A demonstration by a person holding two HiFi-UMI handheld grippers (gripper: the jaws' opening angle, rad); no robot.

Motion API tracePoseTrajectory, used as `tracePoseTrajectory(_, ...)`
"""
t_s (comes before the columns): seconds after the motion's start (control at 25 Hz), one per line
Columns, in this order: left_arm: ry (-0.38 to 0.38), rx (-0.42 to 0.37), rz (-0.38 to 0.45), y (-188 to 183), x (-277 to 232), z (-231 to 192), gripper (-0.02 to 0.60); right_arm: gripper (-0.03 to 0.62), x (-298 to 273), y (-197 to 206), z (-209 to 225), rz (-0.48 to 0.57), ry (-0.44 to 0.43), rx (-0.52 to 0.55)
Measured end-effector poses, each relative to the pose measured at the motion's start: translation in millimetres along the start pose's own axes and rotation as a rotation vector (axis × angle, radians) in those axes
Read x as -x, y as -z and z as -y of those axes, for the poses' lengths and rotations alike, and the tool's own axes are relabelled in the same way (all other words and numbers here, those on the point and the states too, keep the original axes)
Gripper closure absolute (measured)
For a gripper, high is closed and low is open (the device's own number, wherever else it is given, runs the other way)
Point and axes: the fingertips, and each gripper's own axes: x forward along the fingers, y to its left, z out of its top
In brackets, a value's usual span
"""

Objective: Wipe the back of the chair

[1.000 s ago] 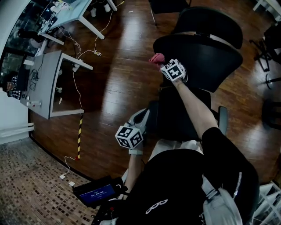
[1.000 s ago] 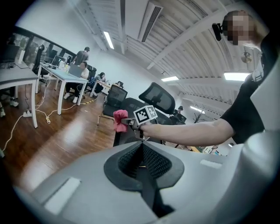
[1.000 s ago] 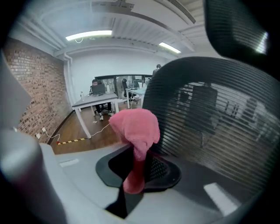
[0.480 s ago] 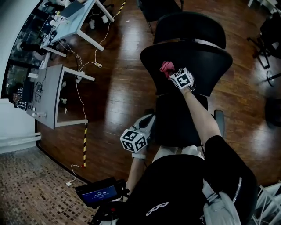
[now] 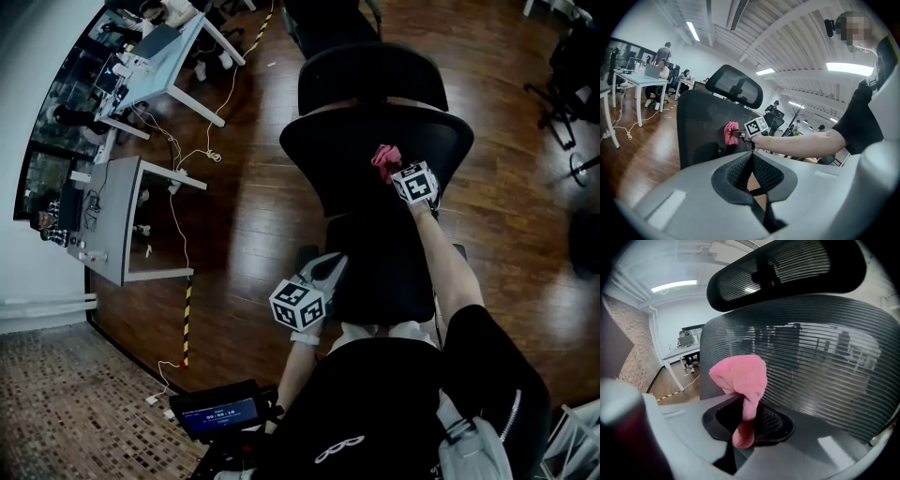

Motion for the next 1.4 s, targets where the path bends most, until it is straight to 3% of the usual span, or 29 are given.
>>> tracePoseTrajectory(0.64,0.011,-0.024,-0.017,18.7,-24.6,53.0,0.589,0.549,83.8,76.9,126.2,-0.031,0.201,-0.128)
tracePoseTrajectory(0.76,0.007,-0.019,-0.019,27.4,-24.8,56.8,0.589,0.549,97.3,89.7,140.5,-0.038,0.280,-0.145)
tracePoseTrajectory(0.96,0.002,-0.025,-0.015,35.9,-24.6,60.3,0.589,0.549,131.3,117.5,170.7,-0.055,0.484,-0.226)
tracePoseTrajectory(1.12,0.012,-0.023,-0.023,43.0,-23.2,57.6,0.589,0.549,137.0,133.6,177.3,-0.051,0.531,-0.297)
tracePoseTrajectory(1.28,0.023,-0.013,-0.030,43.2,-17.4,45.7,0.589,0.551,111.4,121.7,162.4,-0.067,0.519,-0.278)
tracePoseTrajectory(1.4,0.029,-0.001,-0.032,44.3,-11.6,31.5,0.589,0.553,102.8,111.9,153.0,-0.072,0.575,-0.275)
